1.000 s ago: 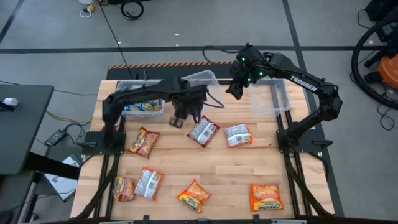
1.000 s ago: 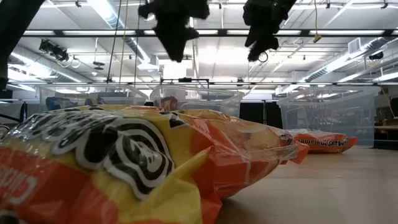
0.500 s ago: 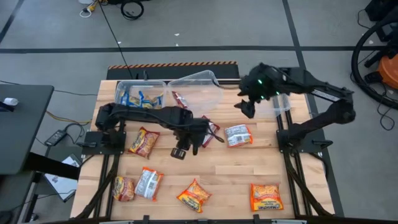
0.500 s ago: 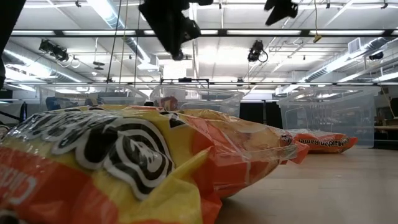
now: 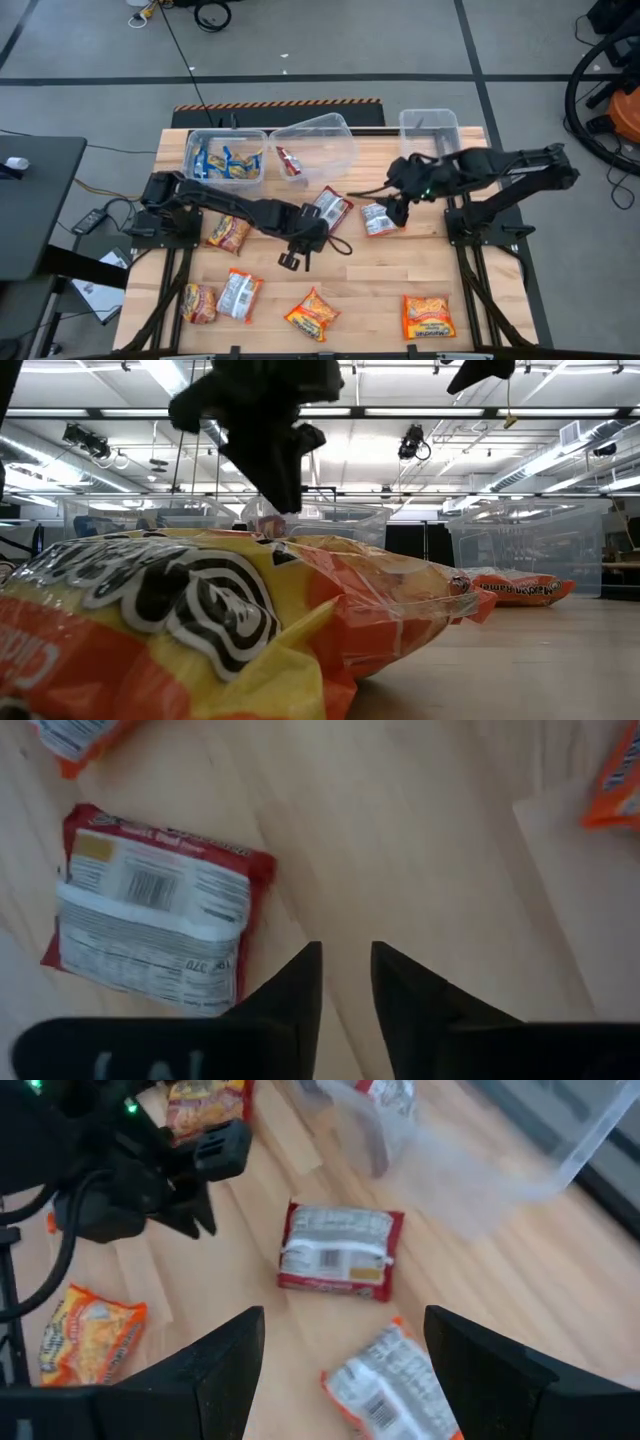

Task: Sort Maruchan noodles
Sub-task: Put the right red noodle pack into the center transparent bin

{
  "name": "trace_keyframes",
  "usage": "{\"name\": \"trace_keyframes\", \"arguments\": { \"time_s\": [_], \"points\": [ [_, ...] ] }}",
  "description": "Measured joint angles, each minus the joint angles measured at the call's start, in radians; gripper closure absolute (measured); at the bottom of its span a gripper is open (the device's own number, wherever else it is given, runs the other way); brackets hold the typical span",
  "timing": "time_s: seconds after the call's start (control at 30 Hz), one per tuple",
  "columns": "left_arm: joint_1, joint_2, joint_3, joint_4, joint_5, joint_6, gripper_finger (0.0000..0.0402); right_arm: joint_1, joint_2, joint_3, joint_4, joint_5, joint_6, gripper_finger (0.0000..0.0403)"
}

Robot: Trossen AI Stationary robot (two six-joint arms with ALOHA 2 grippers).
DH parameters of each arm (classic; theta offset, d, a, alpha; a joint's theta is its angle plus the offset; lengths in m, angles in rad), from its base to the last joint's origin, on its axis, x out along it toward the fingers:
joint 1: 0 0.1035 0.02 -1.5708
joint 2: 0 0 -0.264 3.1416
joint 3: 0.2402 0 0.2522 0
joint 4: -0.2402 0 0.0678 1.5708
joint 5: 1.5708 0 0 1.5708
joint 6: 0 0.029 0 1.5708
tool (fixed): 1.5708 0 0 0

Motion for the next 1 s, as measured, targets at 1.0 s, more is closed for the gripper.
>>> {"name": "trace_keyframes", "arguments": {
  "time_s": [1.0],
  "points": [
    [-0.004, 0.051, -0.534, 0.874, -0.401, 0.248, 0.023, 0.2, 0.048, -0.027, 0.059, 0.25, 0.172, 0.0128]
  ]
}}
